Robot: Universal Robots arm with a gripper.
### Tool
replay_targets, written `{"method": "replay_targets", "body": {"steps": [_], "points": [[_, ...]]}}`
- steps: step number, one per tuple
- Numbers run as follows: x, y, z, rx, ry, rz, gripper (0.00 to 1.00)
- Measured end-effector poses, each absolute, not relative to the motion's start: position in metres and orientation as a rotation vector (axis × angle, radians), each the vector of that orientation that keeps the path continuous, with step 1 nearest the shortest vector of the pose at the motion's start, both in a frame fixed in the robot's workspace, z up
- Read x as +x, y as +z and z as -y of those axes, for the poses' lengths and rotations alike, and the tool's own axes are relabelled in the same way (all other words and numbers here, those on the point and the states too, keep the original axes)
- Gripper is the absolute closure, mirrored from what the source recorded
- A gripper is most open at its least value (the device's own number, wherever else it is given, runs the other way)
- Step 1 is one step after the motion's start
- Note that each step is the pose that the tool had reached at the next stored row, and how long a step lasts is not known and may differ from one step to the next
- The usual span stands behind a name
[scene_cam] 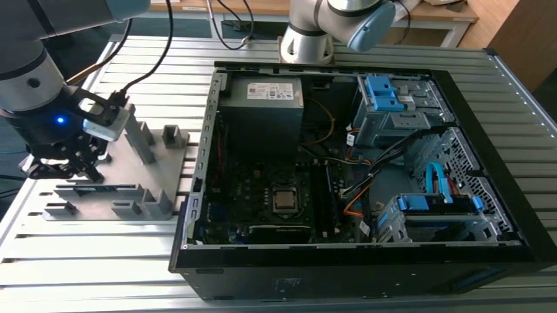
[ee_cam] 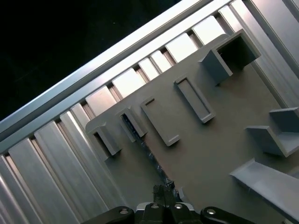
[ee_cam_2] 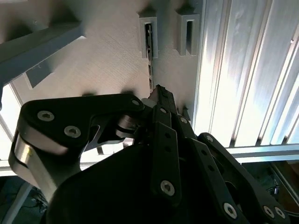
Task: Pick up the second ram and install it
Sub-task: 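Pick up the second ram and move it above second insertion slot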
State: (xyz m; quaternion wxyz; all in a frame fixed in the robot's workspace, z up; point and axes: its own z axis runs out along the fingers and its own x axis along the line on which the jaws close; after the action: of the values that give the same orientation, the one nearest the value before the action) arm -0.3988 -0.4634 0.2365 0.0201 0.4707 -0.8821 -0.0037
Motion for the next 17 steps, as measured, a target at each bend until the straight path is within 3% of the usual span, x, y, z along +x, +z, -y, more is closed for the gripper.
{"method": "replay_targets", "body": {"steps": [17], "points": [[-0.3988,0.2365,0.4634,1.622,-0.008,2.643,0.9]]}}
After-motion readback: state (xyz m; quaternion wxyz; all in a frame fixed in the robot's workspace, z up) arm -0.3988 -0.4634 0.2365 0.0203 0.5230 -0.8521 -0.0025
